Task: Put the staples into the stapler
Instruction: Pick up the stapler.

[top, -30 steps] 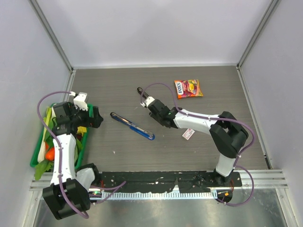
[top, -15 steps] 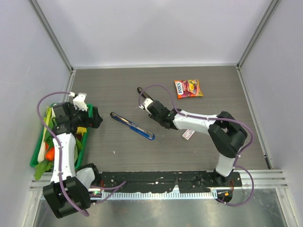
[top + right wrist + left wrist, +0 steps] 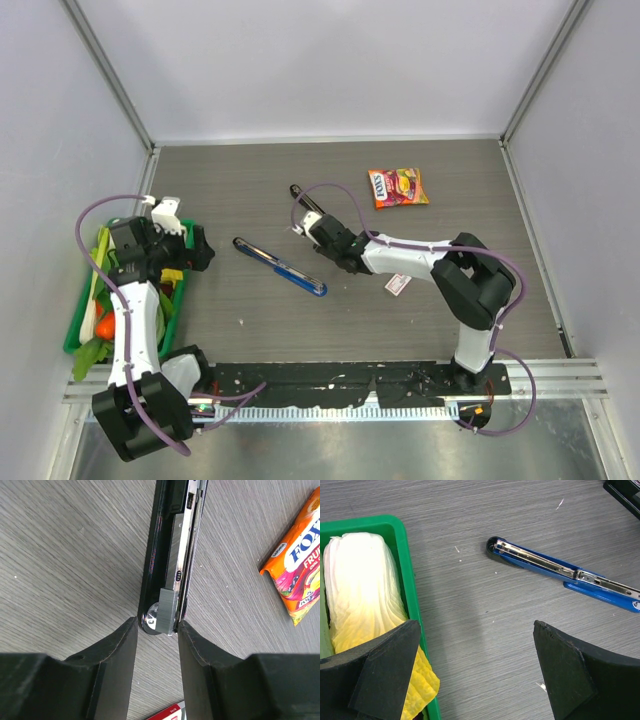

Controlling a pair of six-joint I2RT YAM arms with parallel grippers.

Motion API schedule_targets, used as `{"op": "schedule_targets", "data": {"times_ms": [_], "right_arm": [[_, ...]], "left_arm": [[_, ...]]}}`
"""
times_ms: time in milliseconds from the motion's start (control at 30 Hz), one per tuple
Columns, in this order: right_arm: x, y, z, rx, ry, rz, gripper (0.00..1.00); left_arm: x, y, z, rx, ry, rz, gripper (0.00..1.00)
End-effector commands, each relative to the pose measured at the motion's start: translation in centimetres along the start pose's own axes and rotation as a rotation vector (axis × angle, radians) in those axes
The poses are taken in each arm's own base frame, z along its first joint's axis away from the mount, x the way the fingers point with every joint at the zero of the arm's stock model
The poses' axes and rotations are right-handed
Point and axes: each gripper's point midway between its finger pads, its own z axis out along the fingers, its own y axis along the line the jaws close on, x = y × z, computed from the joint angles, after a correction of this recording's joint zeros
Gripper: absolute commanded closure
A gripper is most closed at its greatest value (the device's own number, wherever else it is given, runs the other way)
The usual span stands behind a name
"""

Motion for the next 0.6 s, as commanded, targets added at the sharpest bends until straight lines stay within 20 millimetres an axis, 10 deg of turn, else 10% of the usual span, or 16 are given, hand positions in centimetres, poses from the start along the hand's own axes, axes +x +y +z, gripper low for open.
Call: {"op": "schedule_targets", "data": {"times_ms": [0,567], "right_arm": [[-1.45,-0.26,0.12,0.021,-0.044,0.002,0.57],[-1.57,-0.56,0.59,0.052,-0.055,0.0,0.65]], "left_arm": [[-0.46,0.2,-0.02,0.003,-0.022,0.012,0.0],[-0.51,0.12,-0.05,0.011,-0.026,0.01,0.0]]}}
